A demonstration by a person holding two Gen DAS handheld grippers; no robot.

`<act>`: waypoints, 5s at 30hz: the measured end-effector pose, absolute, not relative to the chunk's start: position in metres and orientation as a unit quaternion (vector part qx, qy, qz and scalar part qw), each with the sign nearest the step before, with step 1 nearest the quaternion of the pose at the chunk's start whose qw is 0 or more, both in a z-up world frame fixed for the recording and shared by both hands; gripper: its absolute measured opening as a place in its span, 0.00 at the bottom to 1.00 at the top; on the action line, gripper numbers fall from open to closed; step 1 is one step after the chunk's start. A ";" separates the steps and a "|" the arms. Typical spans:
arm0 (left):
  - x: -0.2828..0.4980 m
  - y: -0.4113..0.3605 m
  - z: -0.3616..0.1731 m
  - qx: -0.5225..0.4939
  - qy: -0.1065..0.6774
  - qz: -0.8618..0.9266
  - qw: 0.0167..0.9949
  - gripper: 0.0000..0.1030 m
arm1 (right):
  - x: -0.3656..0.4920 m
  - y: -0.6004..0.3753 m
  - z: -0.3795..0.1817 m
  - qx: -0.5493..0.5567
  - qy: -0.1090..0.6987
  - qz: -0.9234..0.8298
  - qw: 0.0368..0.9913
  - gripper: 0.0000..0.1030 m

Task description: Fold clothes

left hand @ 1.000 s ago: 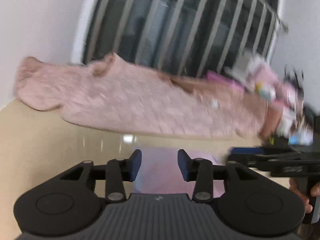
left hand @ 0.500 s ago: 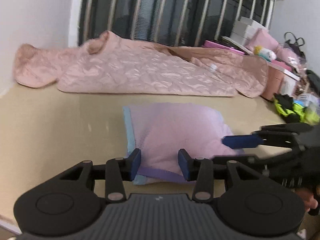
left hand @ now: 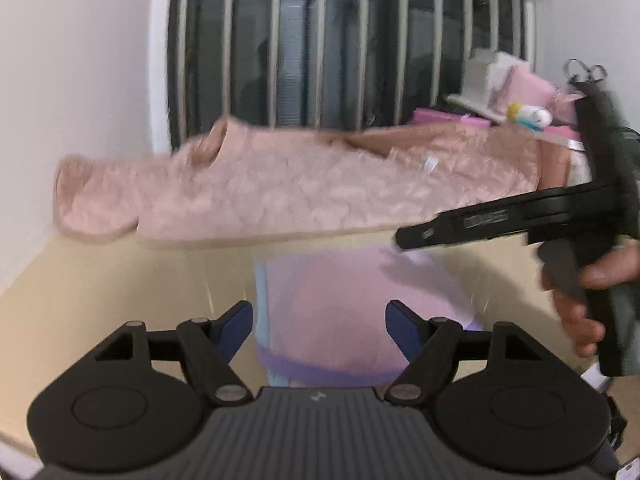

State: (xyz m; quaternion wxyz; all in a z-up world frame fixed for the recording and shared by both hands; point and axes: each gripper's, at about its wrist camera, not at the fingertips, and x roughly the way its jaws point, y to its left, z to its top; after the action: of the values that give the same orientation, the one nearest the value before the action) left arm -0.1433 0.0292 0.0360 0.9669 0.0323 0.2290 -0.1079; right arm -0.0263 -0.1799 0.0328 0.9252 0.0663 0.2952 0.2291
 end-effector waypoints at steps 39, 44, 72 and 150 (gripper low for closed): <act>-0.127 0.035 0.012 -0.006 0.307 -0.129 0.943 0.17 | -0.034 -0.141 0.015 -0.027 0.324 0.261 0.909 0.18; -0.132 0.035 0.012 -0.021 0.298 -0.127 0.946 0.12 | -0.045 -0.124 0.019 -0.076 0.311 0.247 0.915 0.12; 0.034 -0.065 0.158 -0.011 0.142 -0.168 0.976 0.11 | 0.070 -0.198 0.192 -0.121 0.154 0.117 0.974 0.11; 0.077 -0.007 0.108 0.009 0.256 -0.016 0.967 0.85 | 0.086 -0.287 0.112 -0.015 0.241 0.060 0.969 0.77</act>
State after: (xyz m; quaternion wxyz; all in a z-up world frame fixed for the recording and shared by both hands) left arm 0.0768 -0.0066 0.1084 0.9665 0.0086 0.2560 -0.0157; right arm 0.0856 -0.2871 0.1117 0.9685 -0.0155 0.2411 0.0600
